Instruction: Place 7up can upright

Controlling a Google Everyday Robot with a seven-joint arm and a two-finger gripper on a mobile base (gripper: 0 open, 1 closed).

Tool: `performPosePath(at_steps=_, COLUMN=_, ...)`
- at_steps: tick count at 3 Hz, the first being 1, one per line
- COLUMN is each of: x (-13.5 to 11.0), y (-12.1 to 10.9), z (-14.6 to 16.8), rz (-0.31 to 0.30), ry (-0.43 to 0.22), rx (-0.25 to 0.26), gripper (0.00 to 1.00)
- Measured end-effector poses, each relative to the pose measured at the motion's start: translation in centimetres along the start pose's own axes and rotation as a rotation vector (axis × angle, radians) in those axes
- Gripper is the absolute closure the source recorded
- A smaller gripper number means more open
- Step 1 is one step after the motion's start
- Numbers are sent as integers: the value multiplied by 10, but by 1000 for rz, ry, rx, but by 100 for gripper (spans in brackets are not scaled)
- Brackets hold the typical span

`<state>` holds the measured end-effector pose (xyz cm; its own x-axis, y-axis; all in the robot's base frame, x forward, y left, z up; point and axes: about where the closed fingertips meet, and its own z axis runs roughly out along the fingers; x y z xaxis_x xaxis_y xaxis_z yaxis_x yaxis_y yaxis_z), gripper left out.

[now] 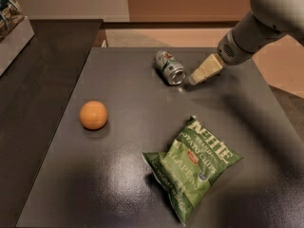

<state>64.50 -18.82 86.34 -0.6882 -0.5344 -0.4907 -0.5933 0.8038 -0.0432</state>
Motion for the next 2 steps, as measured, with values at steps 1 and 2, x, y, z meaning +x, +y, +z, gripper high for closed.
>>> performPosePath(at_steps=1, x=0, y=0, z=0, rz=0, ry=0, rx=0, gripper=0)
performPosePath(at_steps=2, x=-5, y=8, z=0, rz=-4, ry=-20, rx=-12, gripper=0)
